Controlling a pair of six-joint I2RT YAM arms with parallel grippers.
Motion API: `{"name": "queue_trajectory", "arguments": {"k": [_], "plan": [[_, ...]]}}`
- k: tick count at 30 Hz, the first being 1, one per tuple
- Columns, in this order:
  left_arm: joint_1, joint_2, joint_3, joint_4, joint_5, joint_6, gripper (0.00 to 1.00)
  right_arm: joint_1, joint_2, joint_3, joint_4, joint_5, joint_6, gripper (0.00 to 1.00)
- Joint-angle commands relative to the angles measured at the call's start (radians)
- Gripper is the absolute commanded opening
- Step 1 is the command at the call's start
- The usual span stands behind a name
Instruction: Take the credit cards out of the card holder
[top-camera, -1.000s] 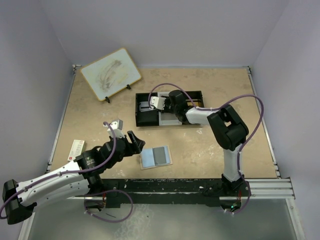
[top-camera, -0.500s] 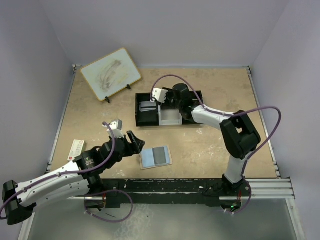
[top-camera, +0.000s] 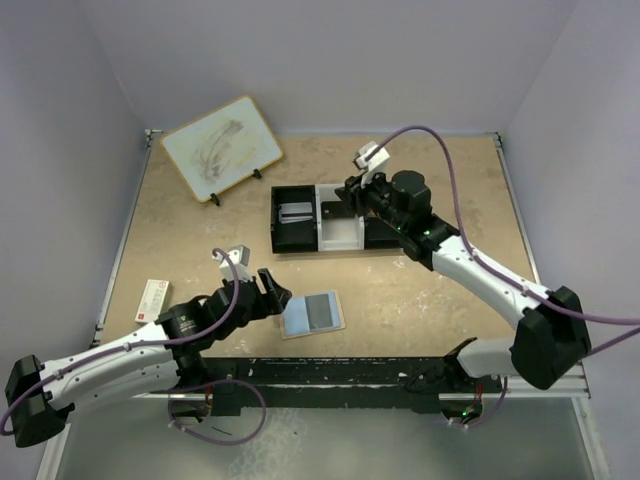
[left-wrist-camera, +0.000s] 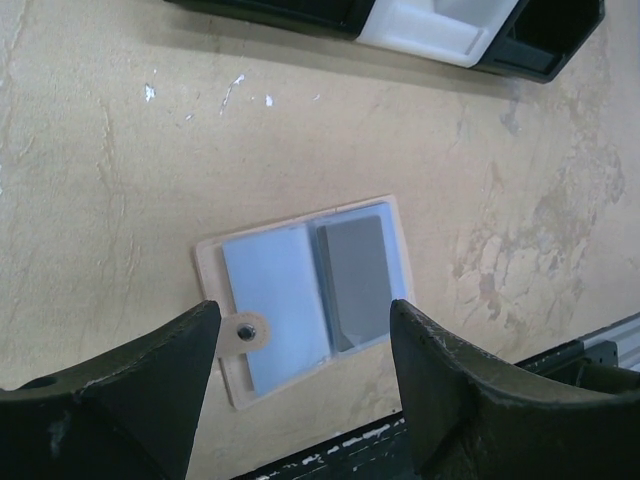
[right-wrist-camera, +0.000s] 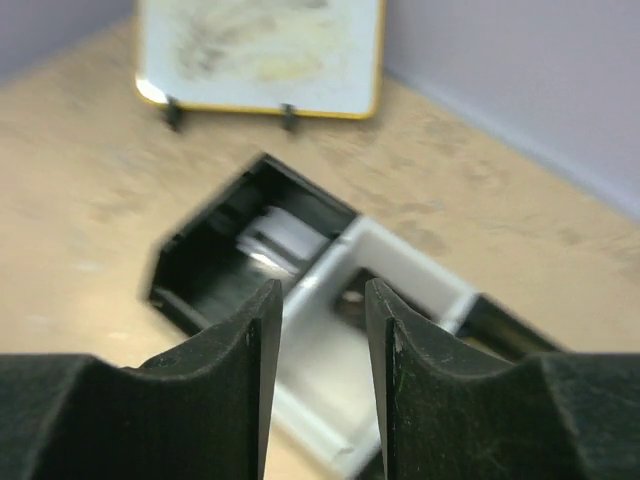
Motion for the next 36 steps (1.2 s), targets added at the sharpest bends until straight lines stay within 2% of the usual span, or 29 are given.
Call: {"name": "queue_trajectory", "arguments": {"k": [1,4,7,11,15,24,32,34,36], "plan": [[-0.006,0.005,-0.036,0.053,0.038,-0.031,0.67,-0.007,-0.024,-0.074,-0.147,-0.167,0.444,0.44],[-0.007,0.022,-0.053,0.051,0.043,-0.042,0.66,0.041,-0.06,-0.184,-0.062,-0.227,0.598,0.49],[-0.007,0.04,-0.071,0.06,0.037,-0.054,0.66,0.164,-0.079,-0.264,-0.055,-0.107,0.711,0.54],[-0.007,0.081,-0.103,0.105,0.052,-0.059,0.65,0.271,-0.046,-0.305,-0.121,0.003,0.793,0.53],[-0.008,0.123,-0.134,0.174,0.077,-0.061,0.62,0.35,-0.042,-0.358,-0.113,0.04,0.873,0.5],[-0.011,0.173,-0.157,0.173,0.062,-0.061,0.6,0.395,0.016,-0.406,-0.097,0.042,0.951,0.5],[-0.013,0.194,-0.16,0.169,0.07,-0.051,0.41,0.397,0.036,-0.403,-0.158,0.091,0.965,0.51],[-0.013,0.198,-0.168,0.183,0.077,-0.053,0.33,0.397,0.05,-0.404,-0.159,0.091,0.966,0.51],[-0.014,0.202,-0.176,0.189,0.079,-0.056,0.31,0.397,0.061,-0.406,-0.155,0.09,0.966,0.51]]}}
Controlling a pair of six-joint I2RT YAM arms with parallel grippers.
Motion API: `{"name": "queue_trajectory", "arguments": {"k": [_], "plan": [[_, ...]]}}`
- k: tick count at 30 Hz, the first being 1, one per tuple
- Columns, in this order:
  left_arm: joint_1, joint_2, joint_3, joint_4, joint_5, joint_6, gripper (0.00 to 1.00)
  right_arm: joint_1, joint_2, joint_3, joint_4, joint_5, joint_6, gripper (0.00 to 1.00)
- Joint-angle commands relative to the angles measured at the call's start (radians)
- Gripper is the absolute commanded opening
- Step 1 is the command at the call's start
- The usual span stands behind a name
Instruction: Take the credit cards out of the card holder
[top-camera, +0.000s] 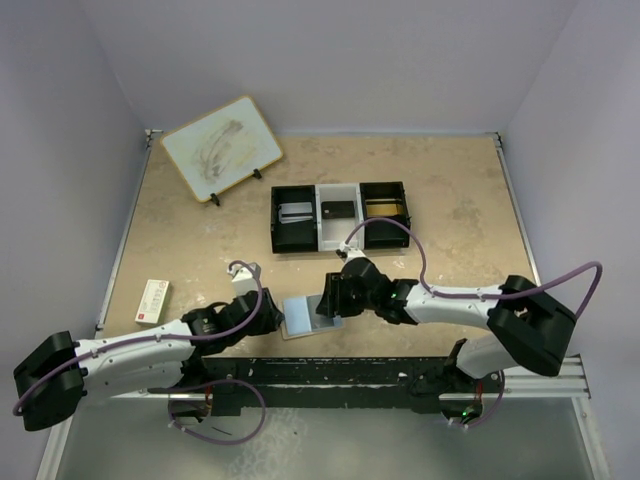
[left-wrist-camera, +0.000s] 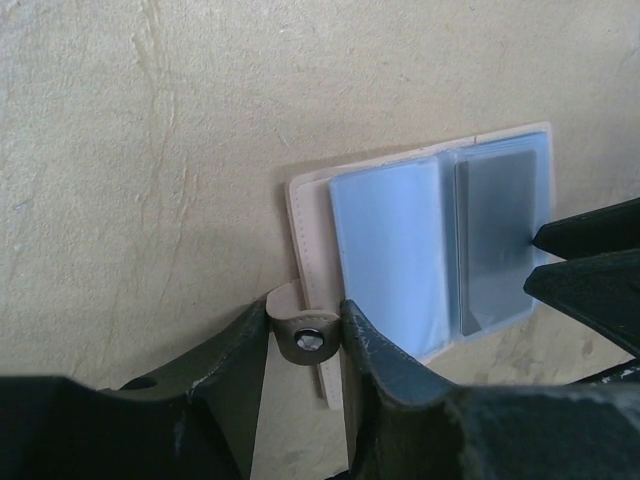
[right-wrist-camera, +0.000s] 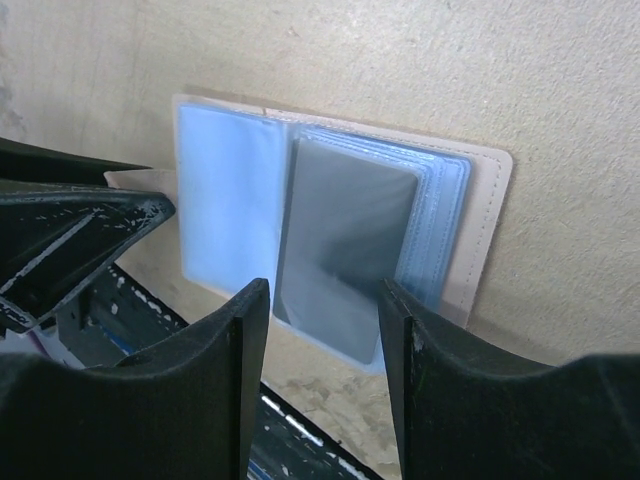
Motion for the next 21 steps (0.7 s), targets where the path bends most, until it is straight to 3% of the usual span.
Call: {"name": "queue_trajectory", "arguments": {"k": [1,11,21], "plan": [[-0.008,0.009,-0.019,0.049,0.008,-0.001,0.3,0.006,0.026,-0.001,0.0,0.025,0.017,0.51],[-0.011,0.011,-0.017,0.033,0.007,0.004,0.17,0.006,0.057,0.012,0.006,0.019,0.015,0.51],[-0.012,0.012,0.0,0.013,0.001,0.012,0.07,0.006,-0.005,0.049,-0.114,0.102,0.015,0.52]]}}
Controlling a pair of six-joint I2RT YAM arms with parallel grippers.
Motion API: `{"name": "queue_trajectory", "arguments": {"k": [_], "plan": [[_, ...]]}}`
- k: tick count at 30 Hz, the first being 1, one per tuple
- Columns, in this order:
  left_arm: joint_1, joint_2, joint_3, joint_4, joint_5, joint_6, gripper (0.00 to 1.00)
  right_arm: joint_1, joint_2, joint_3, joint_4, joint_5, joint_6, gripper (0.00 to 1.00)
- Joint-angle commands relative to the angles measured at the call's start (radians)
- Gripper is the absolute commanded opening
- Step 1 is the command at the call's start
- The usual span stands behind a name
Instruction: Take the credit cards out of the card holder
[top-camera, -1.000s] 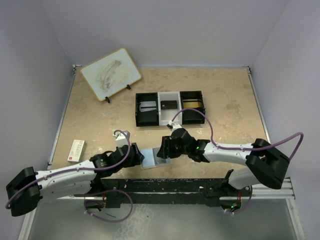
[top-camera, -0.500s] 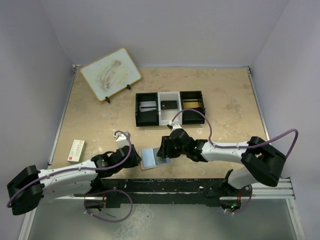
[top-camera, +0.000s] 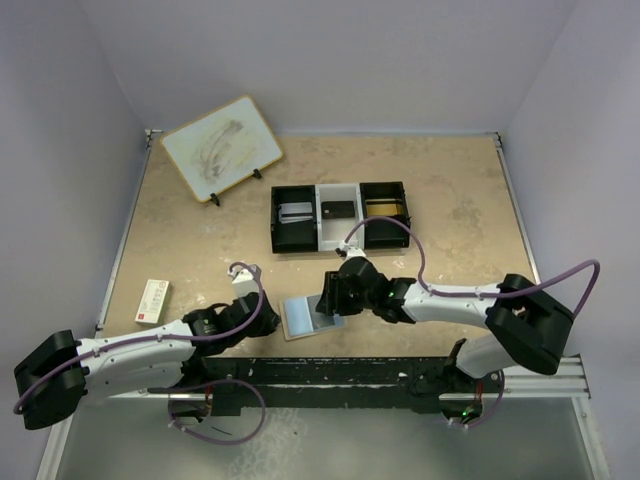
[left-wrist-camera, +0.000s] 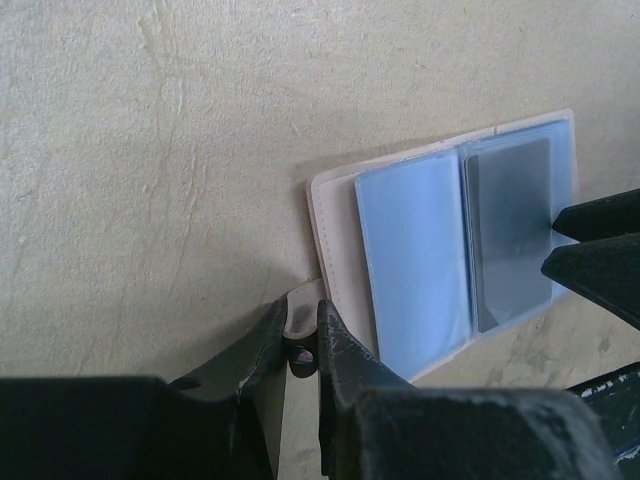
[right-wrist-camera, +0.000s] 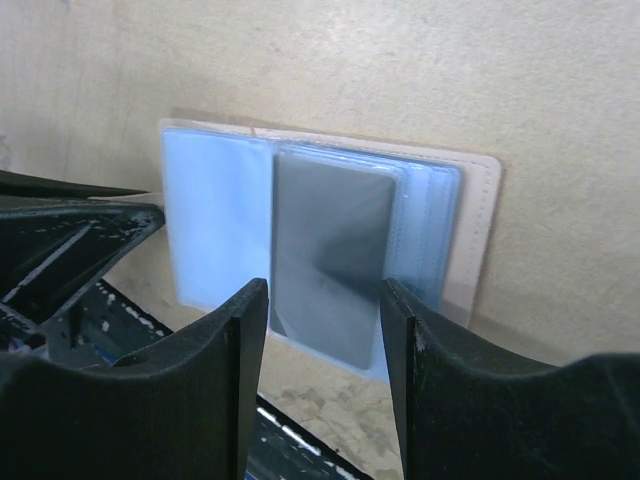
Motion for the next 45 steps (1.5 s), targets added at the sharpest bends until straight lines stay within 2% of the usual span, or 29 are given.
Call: {"name": "queue_trajectory", "arguments": {"k": [1,17,28,33,45], "plan": [[-0.005,0.001,0.016,0.007,-0.001,0.011,0.07,0.003,-0.035,0.027,-0.097,0.069,0.002,0.52],[-0.011,-0.017,0.026,0.014,0.005,0.015,0.05,0.004,0.008,-0.011,0.013,-0.012,-0.001,0.5],[-0.014,0.004,0.024,0.047,0.015,0.014,0.02,0.003,0.021,-0.065,0.159,-0.167,0.041,0.5],[-0.016,0.007,0.025,0.05,0.015,0.014,0.01,0.003,-0.014,-0.052,0.21,-0.161,0.056,0.49],[-0.02,0.02,0.021,0.071,0.016,0.014,0.0,0.004,-0.073,-0.03,0.188,-0.134,0.073,0.48]]}}
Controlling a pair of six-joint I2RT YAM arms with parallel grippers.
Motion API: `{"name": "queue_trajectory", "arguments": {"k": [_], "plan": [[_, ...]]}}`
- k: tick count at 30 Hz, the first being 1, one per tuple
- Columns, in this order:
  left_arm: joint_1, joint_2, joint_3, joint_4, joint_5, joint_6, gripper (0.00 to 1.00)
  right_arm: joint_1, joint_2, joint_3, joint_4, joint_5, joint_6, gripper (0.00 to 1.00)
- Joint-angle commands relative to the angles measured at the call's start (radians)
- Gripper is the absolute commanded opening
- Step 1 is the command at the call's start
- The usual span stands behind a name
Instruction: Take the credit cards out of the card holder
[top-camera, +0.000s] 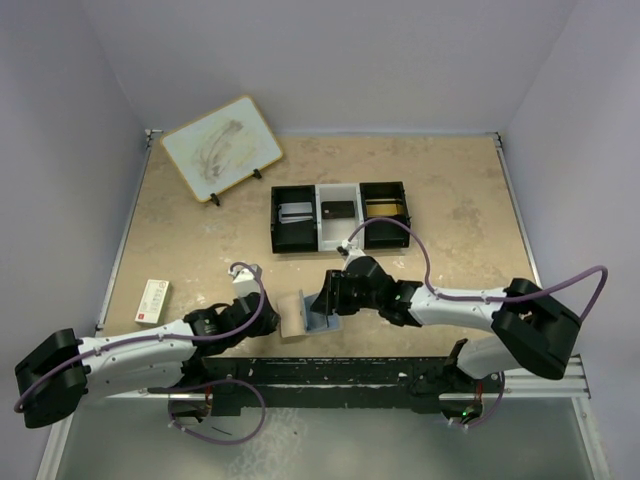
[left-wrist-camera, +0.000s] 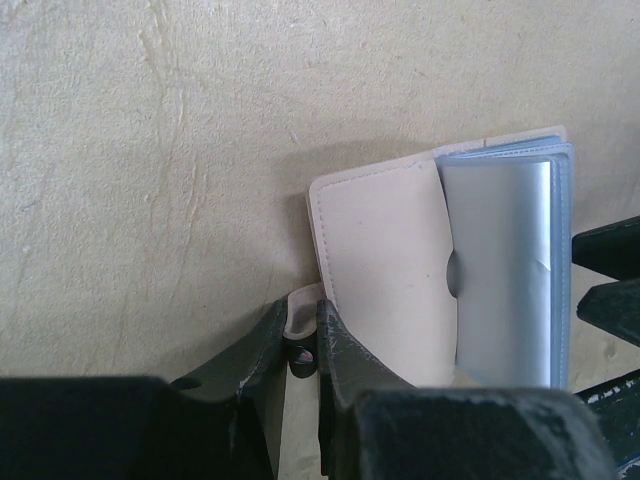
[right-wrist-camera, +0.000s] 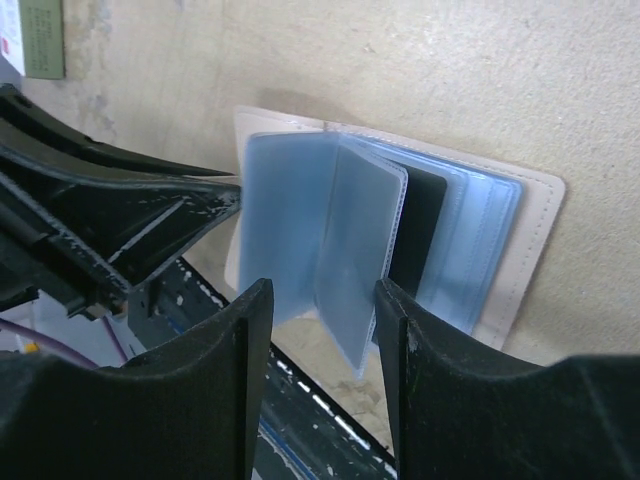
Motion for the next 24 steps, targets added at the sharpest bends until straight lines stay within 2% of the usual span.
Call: {"name": "queue_trajectory", "arguments": {"k": [1,16,20,24], "plan": [[-0.014,0.013,0.022,0.062,0.021,0.004,0.0,0.013,-0.039,0.029,0.05,-0.028,0.027,0.48],[-0.017,0.022,0.022,0.073,0.022,0.007,0.0,0.028,-0.036,0.058,0.106,-0.084,0.024,0.48],[-0.017,0.021,0.023,0.078,0.022,0.006,0.0,0.03,-0.004,0.076,0.113,-0.104,0.018,0.48],[-0.019,0.022,0.021,0.088,0.022,0.003,0.0,0.03,0.065,0.07,0.188,-0.144,0.035,0.48]]}}
